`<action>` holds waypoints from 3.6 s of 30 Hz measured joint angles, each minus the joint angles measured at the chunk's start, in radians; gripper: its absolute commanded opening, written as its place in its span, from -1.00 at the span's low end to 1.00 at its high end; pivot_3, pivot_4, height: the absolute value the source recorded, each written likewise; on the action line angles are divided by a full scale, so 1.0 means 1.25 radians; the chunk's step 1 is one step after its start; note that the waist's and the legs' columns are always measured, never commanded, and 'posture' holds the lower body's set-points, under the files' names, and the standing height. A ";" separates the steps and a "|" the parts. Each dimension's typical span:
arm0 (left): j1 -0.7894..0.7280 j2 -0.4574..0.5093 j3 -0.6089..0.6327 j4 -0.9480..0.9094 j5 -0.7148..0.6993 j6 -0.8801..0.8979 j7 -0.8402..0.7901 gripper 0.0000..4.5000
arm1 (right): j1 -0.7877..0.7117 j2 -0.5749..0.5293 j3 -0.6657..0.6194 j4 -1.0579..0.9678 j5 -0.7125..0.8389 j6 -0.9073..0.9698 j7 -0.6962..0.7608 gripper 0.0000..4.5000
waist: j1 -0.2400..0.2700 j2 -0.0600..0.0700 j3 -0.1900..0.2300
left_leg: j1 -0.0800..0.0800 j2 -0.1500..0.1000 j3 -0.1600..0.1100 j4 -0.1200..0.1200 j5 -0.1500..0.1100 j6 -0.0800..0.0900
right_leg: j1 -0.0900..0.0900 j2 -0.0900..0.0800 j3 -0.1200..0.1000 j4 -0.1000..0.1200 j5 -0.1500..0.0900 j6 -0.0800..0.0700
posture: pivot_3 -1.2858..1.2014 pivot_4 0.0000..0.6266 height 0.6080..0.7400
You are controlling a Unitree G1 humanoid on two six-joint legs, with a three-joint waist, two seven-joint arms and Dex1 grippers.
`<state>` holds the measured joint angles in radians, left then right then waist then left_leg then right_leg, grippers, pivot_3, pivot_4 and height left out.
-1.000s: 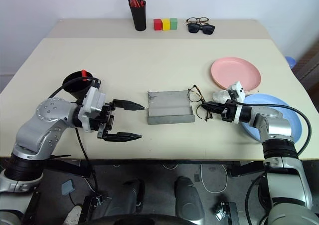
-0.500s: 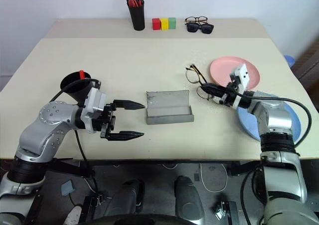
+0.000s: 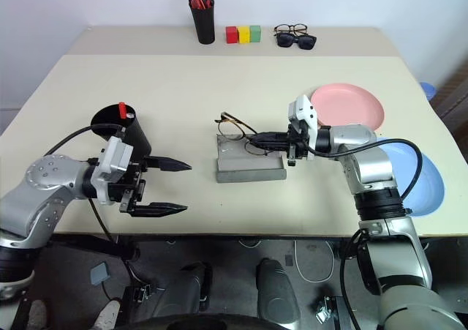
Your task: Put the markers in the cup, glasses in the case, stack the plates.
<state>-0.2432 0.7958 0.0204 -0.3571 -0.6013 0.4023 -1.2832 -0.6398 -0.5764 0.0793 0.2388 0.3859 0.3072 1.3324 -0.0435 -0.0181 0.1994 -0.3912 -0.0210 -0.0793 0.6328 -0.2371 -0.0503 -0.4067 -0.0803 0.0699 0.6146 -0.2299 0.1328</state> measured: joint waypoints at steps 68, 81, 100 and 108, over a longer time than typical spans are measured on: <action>-0.877 -0.469 -0.314 1.229 0.589 -0.425 0.228 -0.98 | 0.679 -0.101 -0.483 -0.383 0.149 -0.211 -0.117 0.96 | 0.023 -0.005 0.003 | -0.003 -0.002 0.001 0.000 0.000 0.000 | 0.000 0.000 0.001 -0.004 -0.001 0.007 | 0.03 -0.52 1.00; -0.887 -0.500 -0.302 1.306 0.646 -0.447 0.078 -0.98 | 0.576 -0.123 -0.381 -0.305 0.133 -0.232 -0.062 0.96 | 0.023 -0.005 0.003 | -0.003 -0.002 0.000 0.000 0.000 0.000 | 0.000 0.000 0.000 -0.002 -0.001 0.008 | 0.03 -0.52 1.00; -0.680 -0.473 -0.320 0.900 0.609 -0.243 -0.246 -0.98 | 0.578 -0.149 -0.360 -0.263 0.089 -0.135 -0.182 0.96 | 0.020 -0.003 0.001 | 0.000 -0.001 0.000 0.000 0.000 0.000 | 0.001 0.000 0.001 0.000 0.000 0.005 | 0.03 -0.52 1.00; -0.584 -0.485 -0.259 0.656 0.521 -0.189 -0.118 -0.98 | 0.627 -0.139 -0.437 -0.290 0.089 -0.066 -0.328 0.96 | 0.026 -0.003 0.001 | -0.002 -0.002 -0.001 0.001 0.000 0.000 | 0.001 -0.001 0.000 0.000 0.000 0.005 | 0.03 -0.52 1.00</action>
<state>-0.9734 0.1895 -0.3034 0.4630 0.0496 0.1662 -1.4304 0.1435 -0.7503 -0.4671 -0.1239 0.4971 0.2242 0.9219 -0.0108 -0.0222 0.2012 -0.3931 -0.0229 -0.0808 0.6345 -0.2373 -0.0501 -0.4054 -0.0810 0.0703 0.6146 -0.2294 0.1391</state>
